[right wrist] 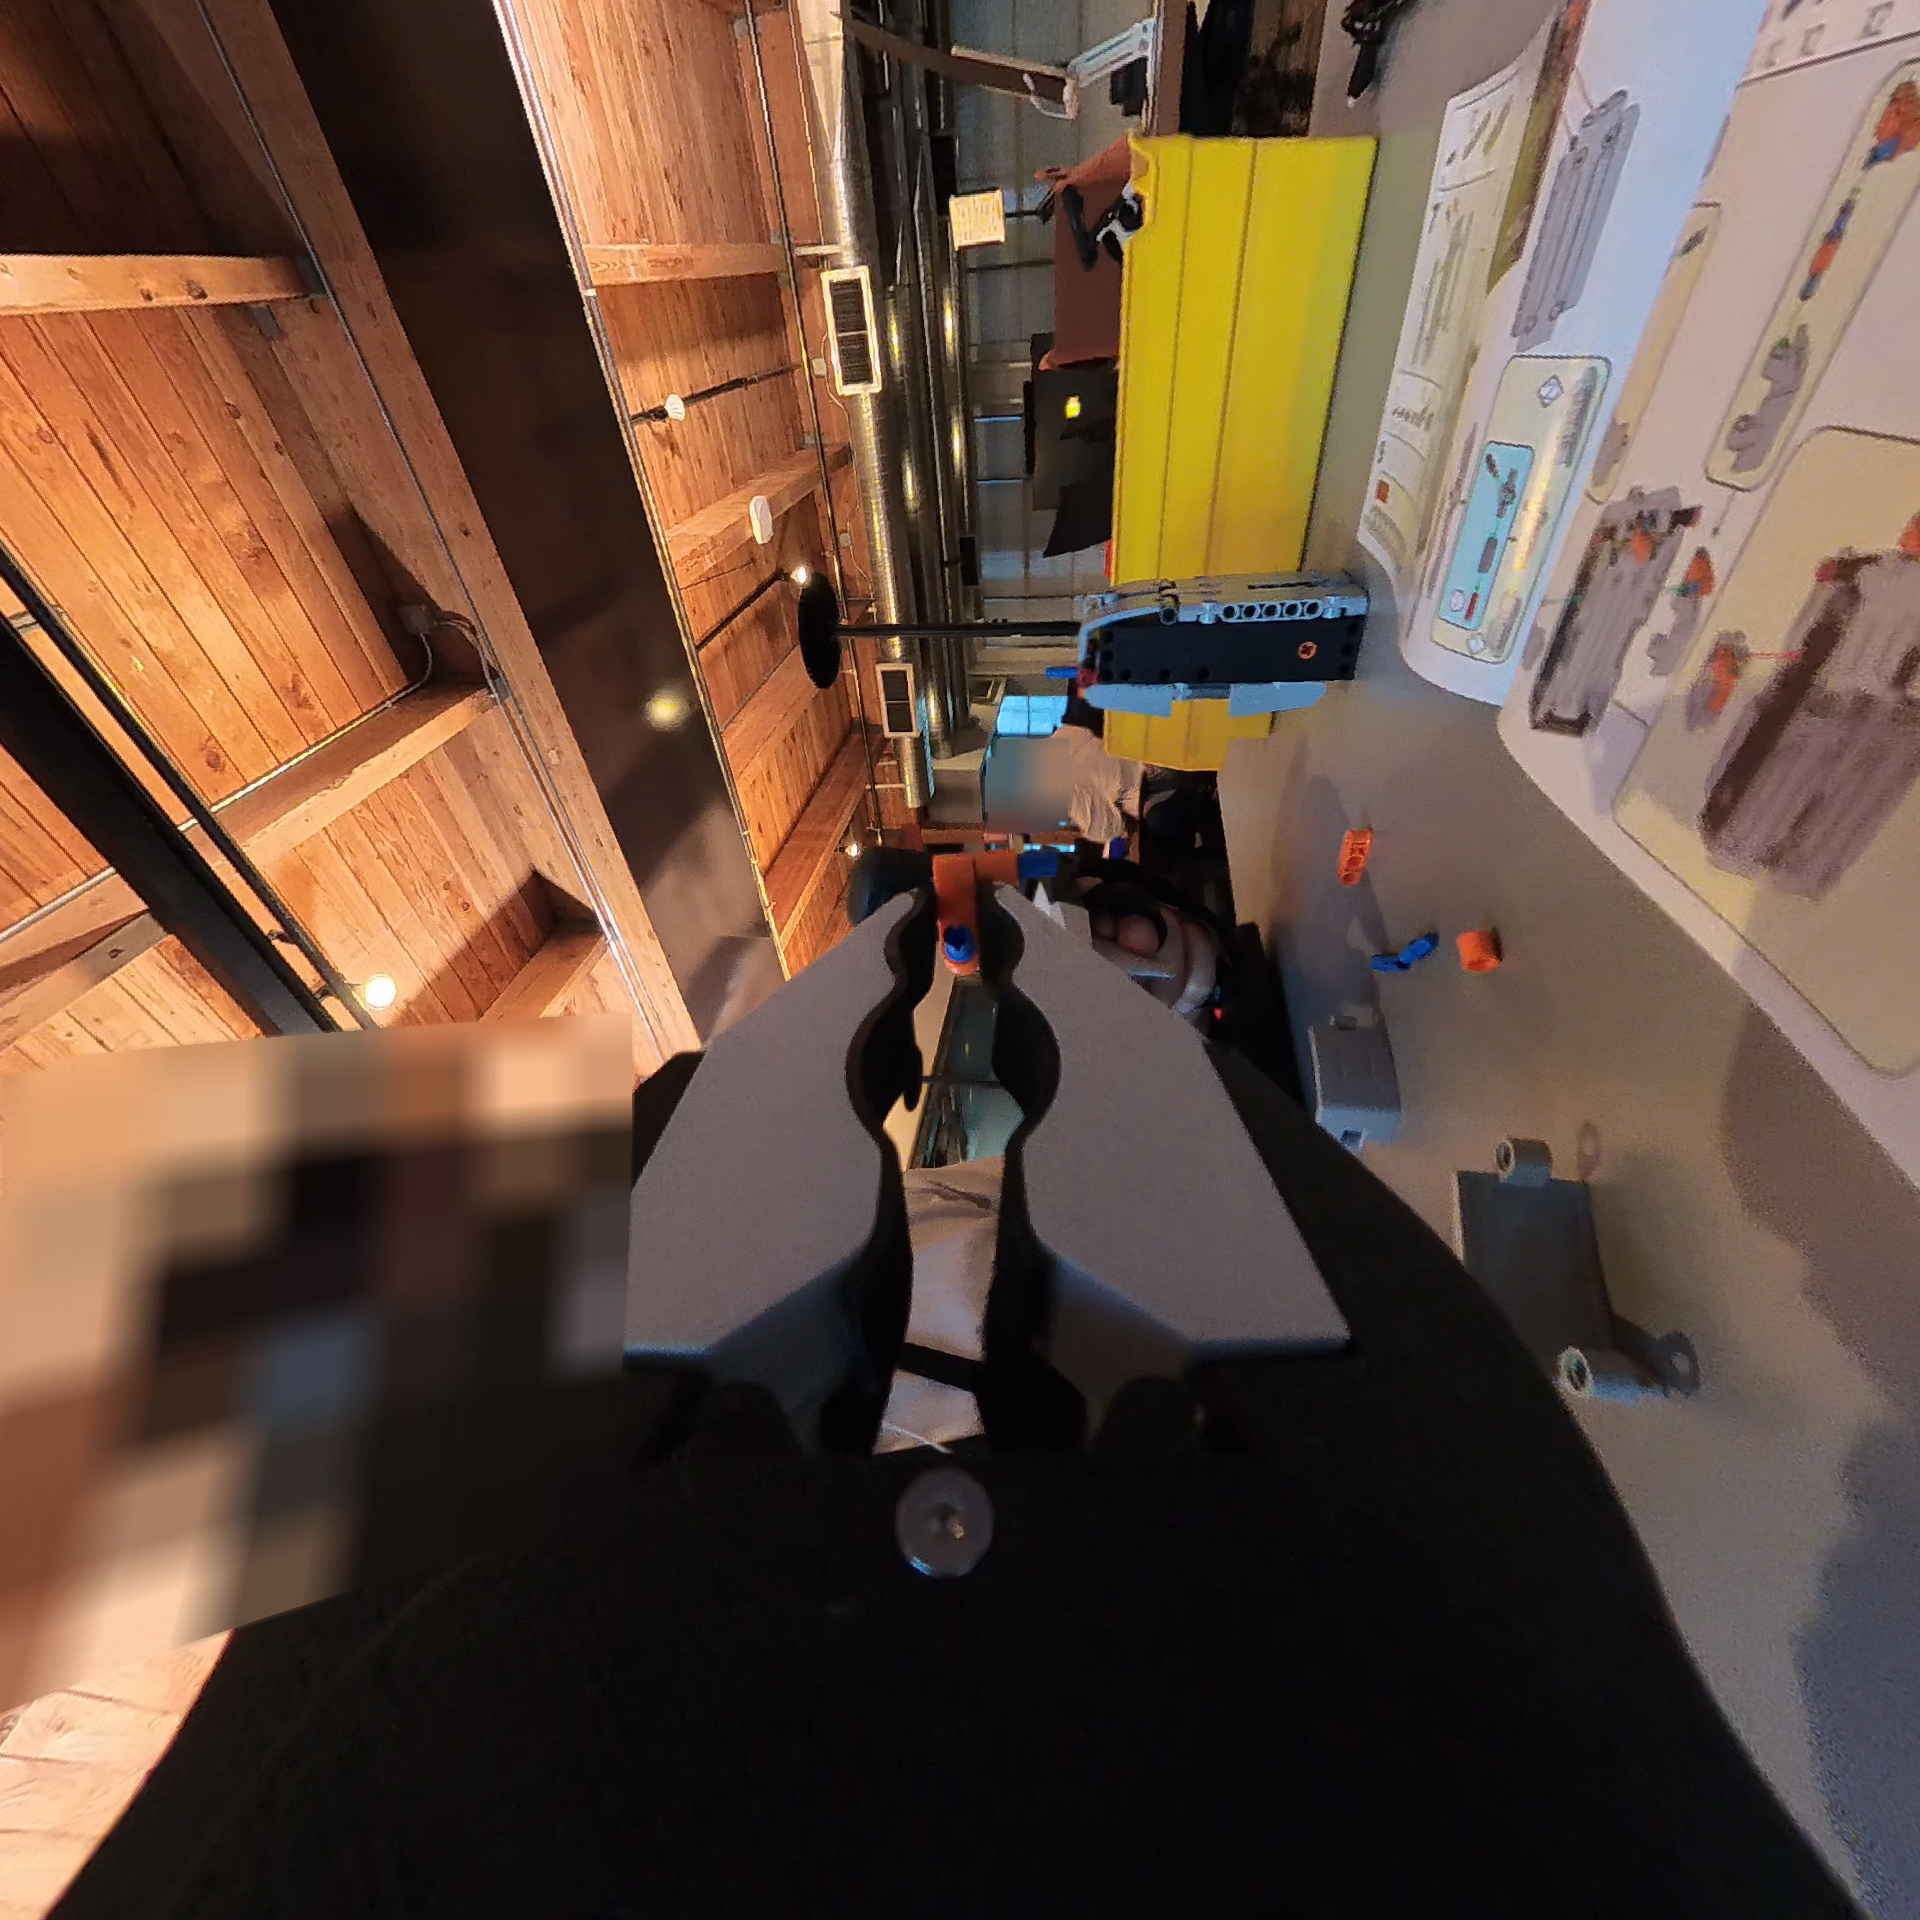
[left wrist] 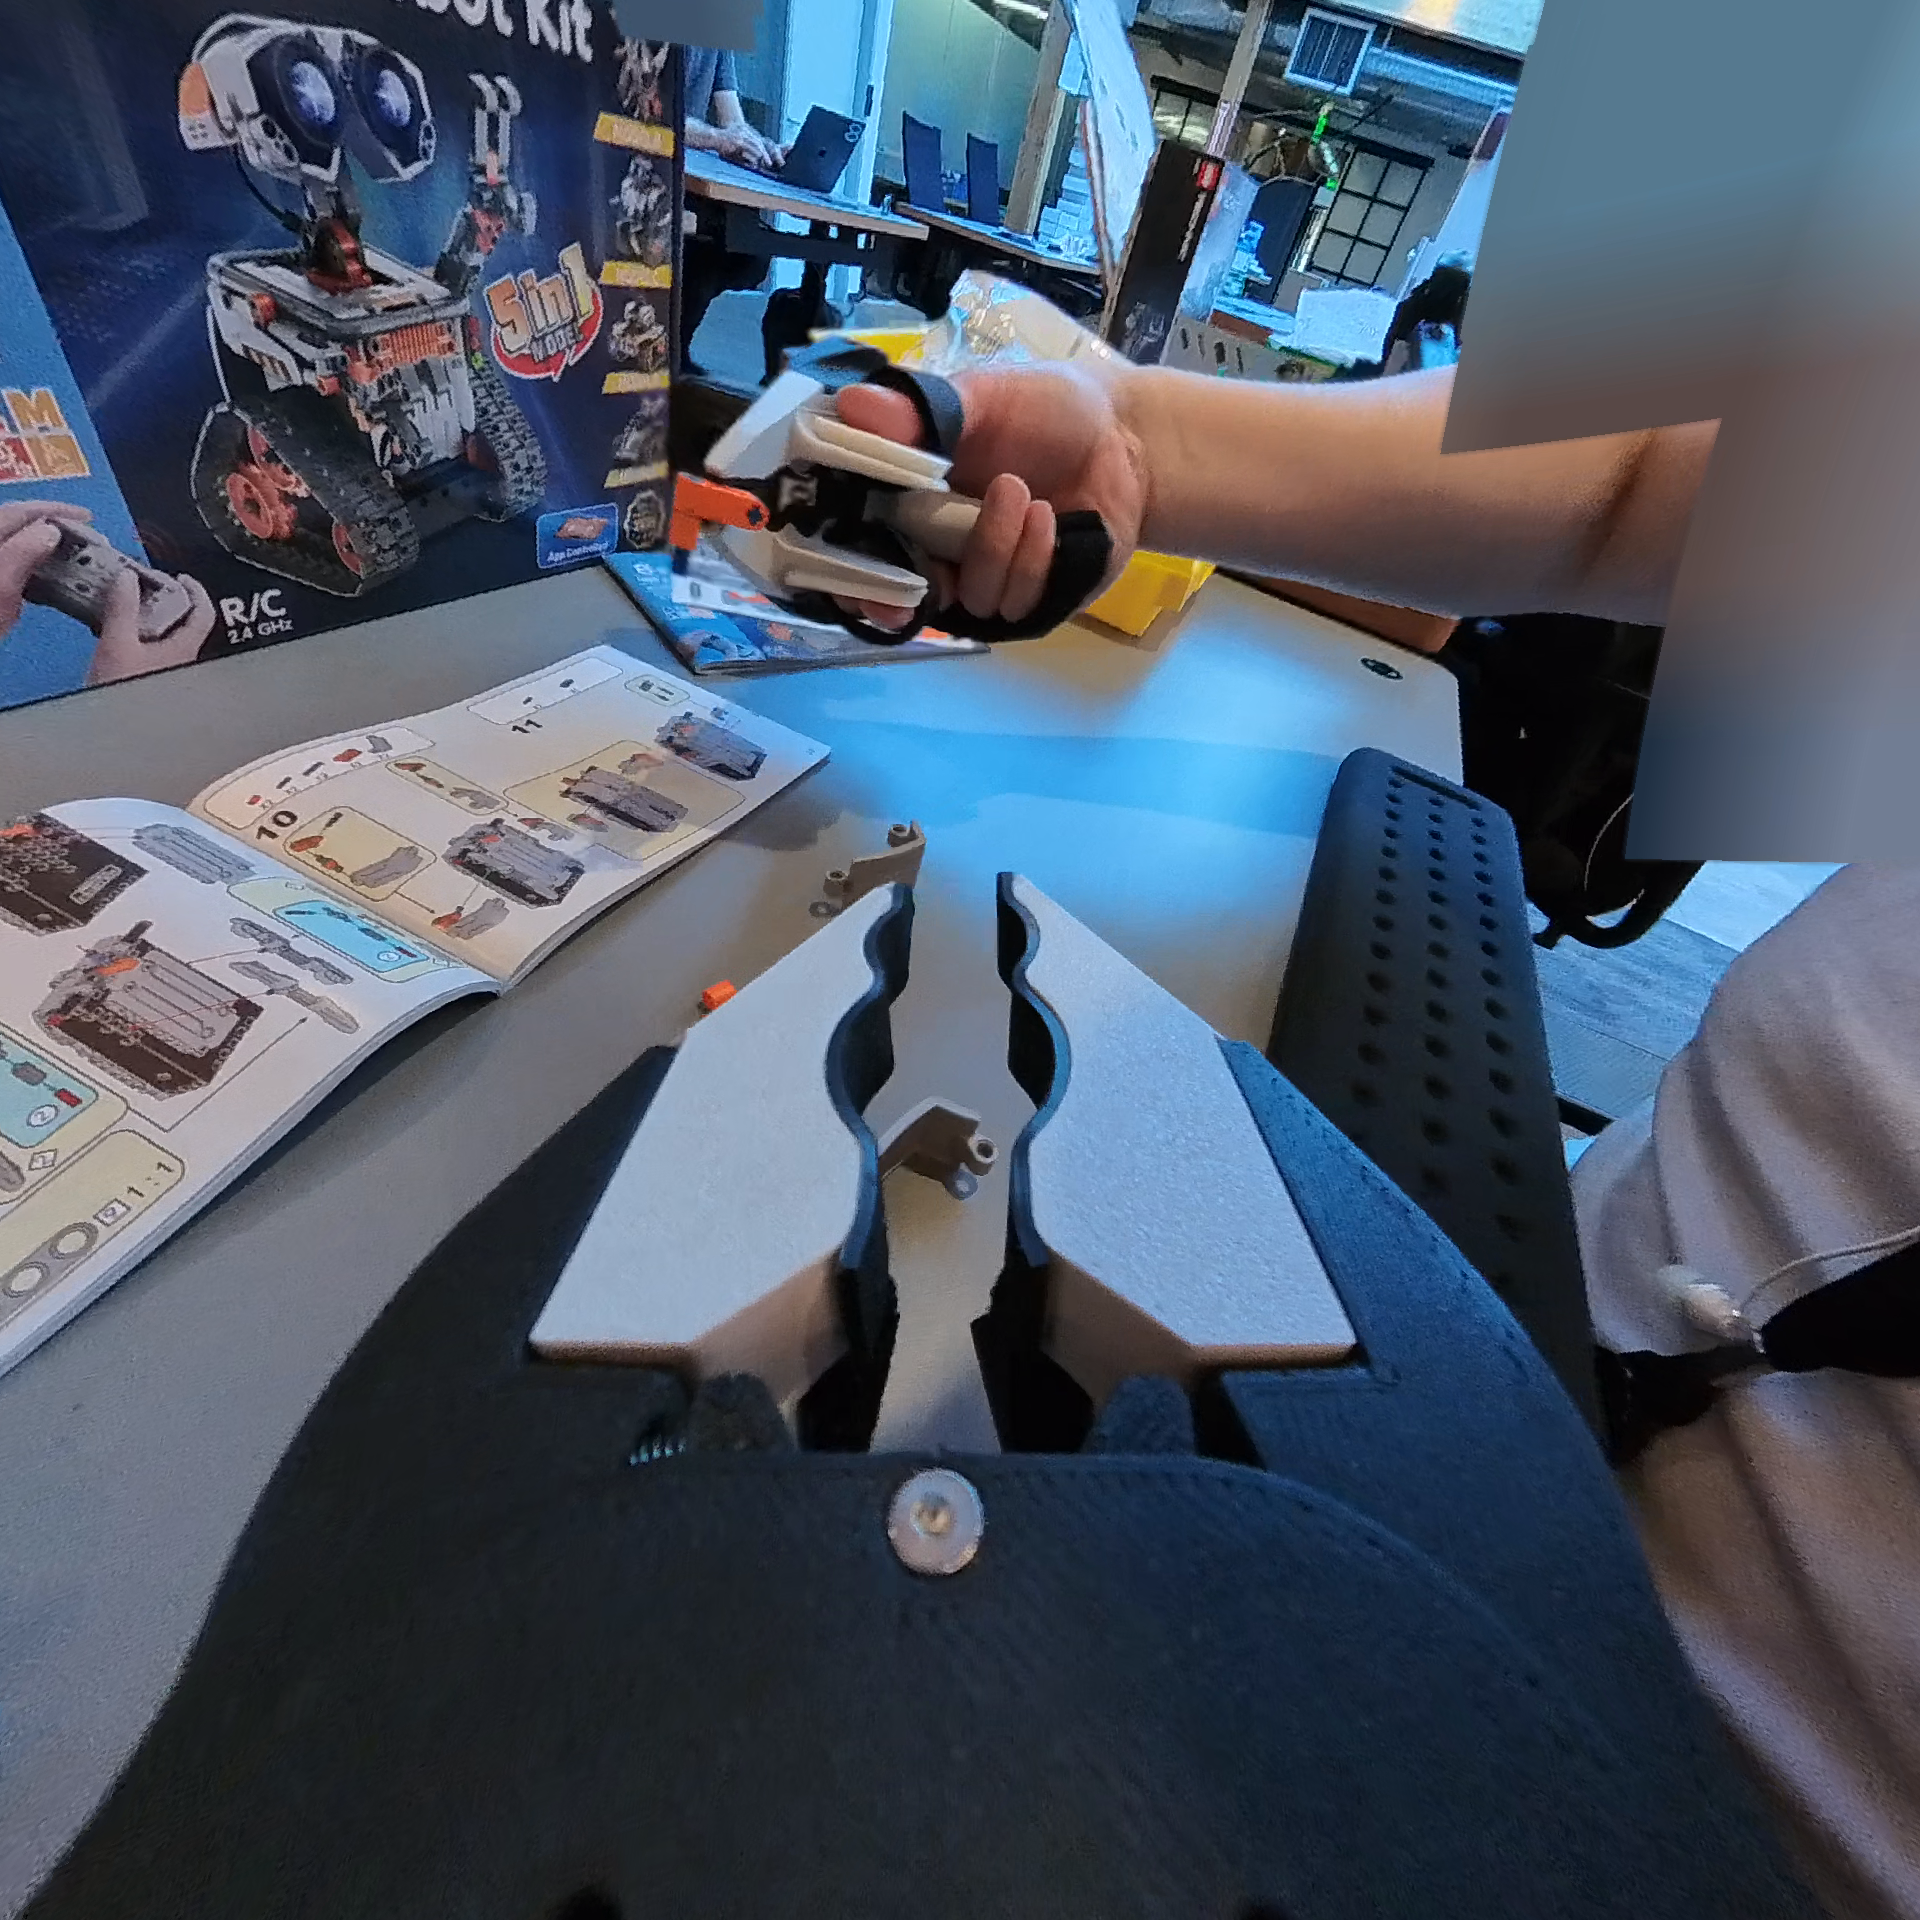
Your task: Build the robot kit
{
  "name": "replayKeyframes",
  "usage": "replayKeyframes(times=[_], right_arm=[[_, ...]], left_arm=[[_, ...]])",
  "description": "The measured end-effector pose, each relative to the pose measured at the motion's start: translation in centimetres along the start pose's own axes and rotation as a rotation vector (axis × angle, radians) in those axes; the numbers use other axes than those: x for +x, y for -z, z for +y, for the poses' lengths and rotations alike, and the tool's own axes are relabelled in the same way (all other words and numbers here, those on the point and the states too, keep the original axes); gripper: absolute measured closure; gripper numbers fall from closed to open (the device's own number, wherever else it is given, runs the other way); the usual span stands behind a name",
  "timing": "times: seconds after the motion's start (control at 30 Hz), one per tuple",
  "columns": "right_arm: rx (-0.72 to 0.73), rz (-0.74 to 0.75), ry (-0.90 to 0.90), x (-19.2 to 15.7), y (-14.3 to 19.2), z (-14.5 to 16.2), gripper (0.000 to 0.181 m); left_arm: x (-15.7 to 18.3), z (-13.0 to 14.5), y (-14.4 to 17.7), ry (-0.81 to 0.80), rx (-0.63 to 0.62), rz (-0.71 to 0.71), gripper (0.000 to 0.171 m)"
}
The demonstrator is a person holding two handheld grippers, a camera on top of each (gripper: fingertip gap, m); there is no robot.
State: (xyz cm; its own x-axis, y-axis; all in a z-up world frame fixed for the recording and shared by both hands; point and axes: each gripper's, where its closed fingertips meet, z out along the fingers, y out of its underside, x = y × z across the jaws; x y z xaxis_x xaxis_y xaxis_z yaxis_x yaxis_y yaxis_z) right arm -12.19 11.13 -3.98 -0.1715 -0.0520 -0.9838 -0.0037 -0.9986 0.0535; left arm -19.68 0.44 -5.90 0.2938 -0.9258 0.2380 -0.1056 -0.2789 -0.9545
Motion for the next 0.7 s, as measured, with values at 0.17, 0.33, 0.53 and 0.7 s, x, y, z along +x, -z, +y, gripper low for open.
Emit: replayKeyframes(times=[0.17,0.33,0.53,0.7], right_arm=[[0.027,-0.065,-0.037,0.2,0.6,1.9,0.176],[-0.012,-0.011,-0.048,1.3,0.9,3.8,0.176],[-0.042,0.084,-0.061,3.3,1.5,4.9,0.176],[-0.041,0.125,-0.076,4.7,2.2,5.6,0.176]], left_arm=[[-0.7,-0.7,-1.6,-0.056,-0.030,-0.048,0.151],[-2.7,-1.4,-5.4,-0.154,-0.230,-0.044,0.156],[-3.7,0.3,-9.5,-0.234,-0.422,0.141,0.154],[-1.4,-0.8,-10.6,-0.324,-0.462,0.274,0.157]])
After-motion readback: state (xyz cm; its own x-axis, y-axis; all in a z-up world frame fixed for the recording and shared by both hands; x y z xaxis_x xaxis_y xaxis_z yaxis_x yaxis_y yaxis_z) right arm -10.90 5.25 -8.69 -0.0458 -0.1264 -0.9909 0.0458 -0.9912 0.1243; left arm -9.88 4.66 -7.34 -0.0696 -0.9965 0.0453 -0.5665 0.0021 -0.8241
